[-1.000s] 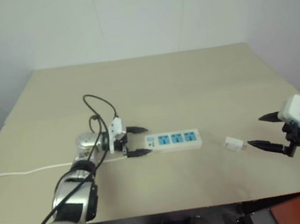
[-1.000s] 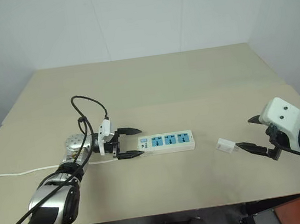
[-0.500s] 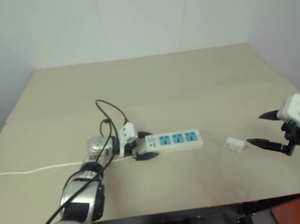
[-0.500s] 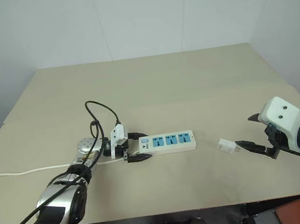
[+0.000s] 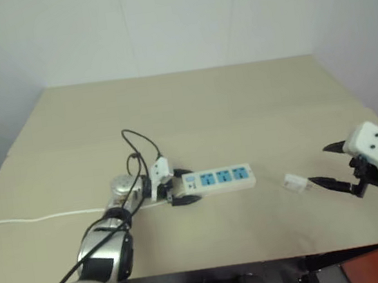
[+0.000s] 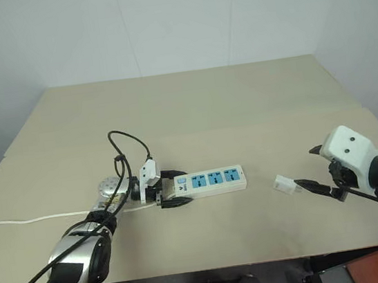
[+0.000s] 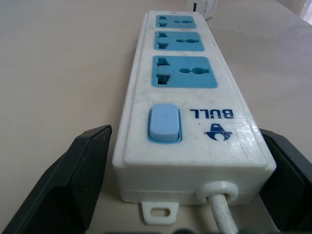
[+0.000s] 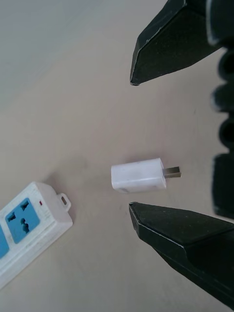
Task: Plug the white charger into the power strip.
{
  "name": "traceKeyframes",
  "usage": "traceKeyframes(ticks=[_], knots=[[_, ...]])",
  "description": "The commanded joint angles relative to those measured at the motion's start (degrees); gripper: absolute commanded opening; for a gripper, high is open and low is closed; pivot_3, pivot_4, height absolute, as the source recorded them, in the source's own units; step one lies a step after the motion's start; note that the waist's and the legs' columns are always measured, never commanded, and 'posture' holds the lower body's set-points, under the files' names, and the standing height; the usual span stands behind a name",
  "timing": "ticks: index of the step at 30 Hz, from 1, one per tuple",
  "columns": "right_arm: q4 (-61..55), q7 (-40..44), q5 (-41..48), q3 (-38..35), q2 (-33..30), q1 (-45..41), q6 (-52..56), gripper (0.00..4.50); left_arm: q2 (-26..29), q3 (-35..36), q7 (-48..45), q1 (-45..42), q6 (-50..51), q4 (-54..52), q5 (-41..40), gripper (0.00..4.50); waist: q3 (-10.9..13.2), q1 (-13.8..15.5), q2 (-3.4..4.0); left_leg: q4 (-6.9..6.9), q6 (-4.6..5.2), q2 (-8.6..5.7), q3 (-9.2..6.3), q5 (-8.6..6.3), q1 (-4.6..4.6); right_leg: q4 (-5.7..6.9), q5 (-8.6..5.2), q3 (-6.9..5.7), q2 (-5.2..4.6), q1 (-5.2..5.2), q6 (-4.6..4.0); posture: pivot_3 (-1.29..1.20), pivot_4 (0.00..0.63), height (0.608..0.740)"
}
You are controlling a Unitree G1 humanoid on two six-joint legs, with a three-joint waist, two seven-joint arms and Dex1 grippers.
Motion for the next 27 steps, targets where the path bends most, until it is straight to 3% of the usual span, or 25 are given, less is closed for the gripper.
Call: traceKeyframes(ticks=[1, 8, 13, 16, 21, 27], knots=[[-0.34, -0.61, -0.20, -0.86, -0.05, -1.39, -1.30, 4.50, 0.14, 0.77, -0.29, 1.12, -0.31, -0.42, -0.65, 4.49, 0.00, -0.04, 0.00, 0.00, 0.00, 0.00, 0.00, 0.00, 0.01, 0.01, 0.00, 0.01, 0.00, 0.00, 0.00, 0.00, 0.150, 0.740], [-0.17, -1.59, -1.22, -0.65, 0.15, -0.96, -1.39, 4.50, -0.15, 0.55, -2.60, 1.74, -0.69, -0.55, -0.55, 4.49, -0.01, -0.07, 0.01, 0.00, 0.00, 0.00, 0.01, 0.00, 0.02, -0.01, 0.00, 0.01, 0.00, 0.03, 0.00, 0.00, 0.150, 0.740], [-1.22, -1.87, -1.59, -0.14, 0.41, -0.43, -0.52, 4.50, -0.44, -0.62, -2.92, 1.43, -1.04, -0.52, 0.71, 3.27, -0.01, 0.00, 0.01, 0.00, 0.00, -0.01, 0.01, 0.00, 0.02, 0.00, 0.00, 0.01, 0.00, 0.04, 0.00, 0.00, 0.150, 0.740], [-1.79, -2.36, -0.27, 1.62, -0.57, -2.63, 4.49, 4.50, -0.57, -1.09, -1.66, 1.04, -0.72, -0.52, 1.35, 3.29, -0.01, 0.02, 0.01, 0.00, 0.00, -0.01, 0.01, 0.00, 0.04, 0.00, 0.00, 0.01, 0.00, 0.06, 0.00, 0.00, 0.150, 0.740], [-3.66, 1.10, 2.49, 12.65, -7.41, -13.90, 16.81, 4.50, -0.46, -1.24, -3.48, 0.53, -0.96, -1.02, 1.29, 3.29, -0.03, -0.02, 0.05, 0.05, 0.00, 0.00, -0.02, 0.00, 0.04, 0.03, 0.00, 0.00, -0.01, 0.06, 0.00, 0.00, 0.150, 0.740], [4.13, 3.69, -0.73, 32.54, -7.79, -35.48, 29.51, 4.50, -0.67, -1.26, -9.08, 0.00, -0.01, -1.84, 0.13, 3.29, -0.03, 0.06, 0.04, 0.14, 0.00, -0.01, -0.08, 0.00, -0.18, -0.01, 0.00, -0.10, -0.02, -0.07, -0.01, 0.00, 0.150, 0.740]])
